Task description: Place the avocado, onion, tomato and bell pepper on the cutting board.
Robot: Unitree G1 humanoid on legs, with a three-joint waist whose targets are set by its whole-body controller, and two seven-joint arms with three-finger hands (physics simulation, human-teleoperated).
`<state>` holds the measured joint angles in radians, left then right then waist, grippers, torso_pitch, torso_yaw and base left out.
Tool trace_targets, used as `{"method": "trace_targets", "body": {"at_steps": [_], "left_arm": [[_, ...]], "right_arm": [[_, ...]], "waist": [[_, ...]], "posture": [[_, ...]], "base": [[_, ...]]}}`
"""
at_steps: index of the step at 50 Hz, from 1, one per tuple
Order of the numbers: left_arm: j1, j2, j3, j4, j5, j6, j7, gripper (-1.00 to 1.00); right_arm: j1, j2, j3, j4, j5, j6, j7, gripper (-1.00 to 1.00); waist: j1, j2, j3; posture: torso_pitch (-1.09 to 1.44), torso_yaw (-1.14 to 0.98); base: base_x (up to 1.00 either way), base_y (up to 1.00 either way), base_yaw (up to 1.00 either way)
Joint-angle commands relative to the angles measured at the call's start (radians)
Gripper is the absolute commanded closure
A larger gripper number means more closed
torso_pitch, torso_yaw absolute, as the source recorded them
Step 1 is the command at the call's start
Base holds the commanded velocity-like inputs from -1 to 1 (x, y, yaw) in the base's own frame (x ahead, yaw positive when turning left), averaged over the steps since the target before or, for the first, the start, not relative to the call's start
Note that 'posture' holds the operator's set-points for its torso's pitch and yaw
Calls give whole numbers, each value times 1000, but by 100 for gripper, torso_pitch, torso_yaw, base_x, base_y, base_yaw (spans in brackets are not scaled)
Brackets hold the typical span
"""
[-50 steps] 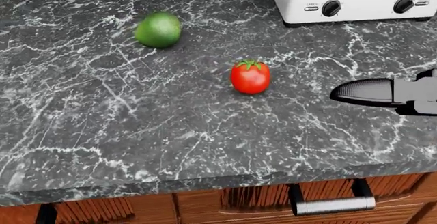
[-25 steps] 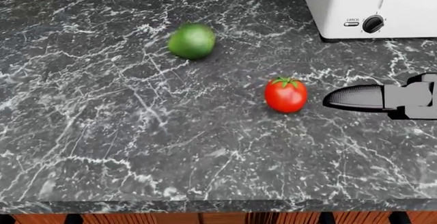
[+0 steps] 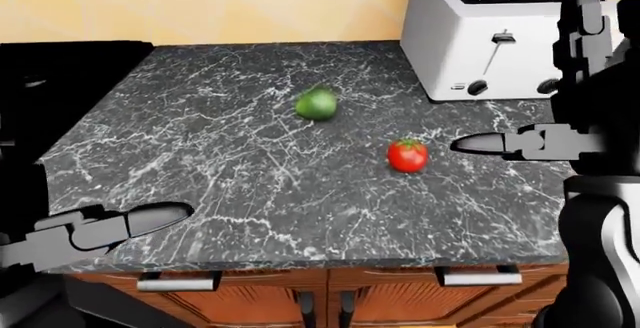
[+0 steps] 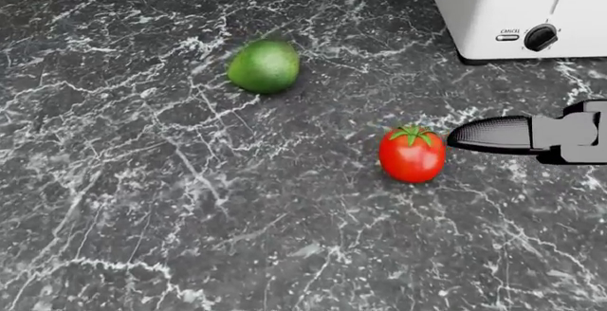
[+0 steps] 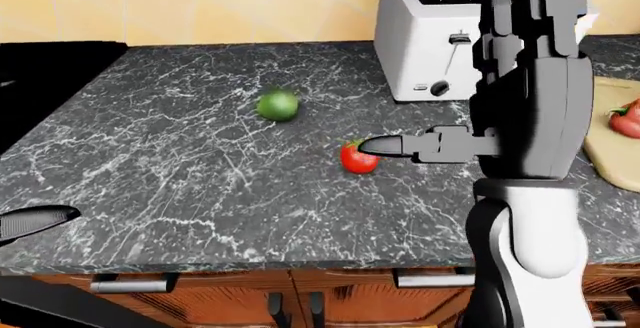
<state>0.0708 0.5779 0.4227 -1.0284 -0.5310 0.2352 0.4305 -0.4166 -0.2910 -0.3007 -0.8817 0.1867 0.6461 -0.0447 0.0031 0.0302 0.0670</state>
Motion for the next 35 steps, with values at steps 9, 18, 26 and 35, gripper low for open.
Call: {"method": "trace_targets", "body": {"at_steps": [9, 18, 26, 35], "left_arm": [[-6, 5, 7, -19, 9, -23, -7, -100], [-4, 11, 14, -19, 0, -24, -5, -100], [-1, 13, 14, -19, 1, -27, -3, -100], [-3, 9, 20, -19, -2, -25, -6, -100]], "right_arm": [[-5, -19, -8, -12, 14, -53, -20, -100], [-14, -14, 1, -5, -5, -29, 0, -100], [-22, -17, 11, 0, -38, -12, 15, -100], [-124, -59, 33, 43, -78, 101, 78, -100]], "waist": [[5, -17, -34], [0, -9, -39], [-2, -11, -35], [-2, -11, -33]], "posture": [[0, 0], [0, 0], [0, 0], [0, 0]], "base": [[0, 0, 0], [0, 0, 0], [0, 0, 0], [0, 0, 0]]}}
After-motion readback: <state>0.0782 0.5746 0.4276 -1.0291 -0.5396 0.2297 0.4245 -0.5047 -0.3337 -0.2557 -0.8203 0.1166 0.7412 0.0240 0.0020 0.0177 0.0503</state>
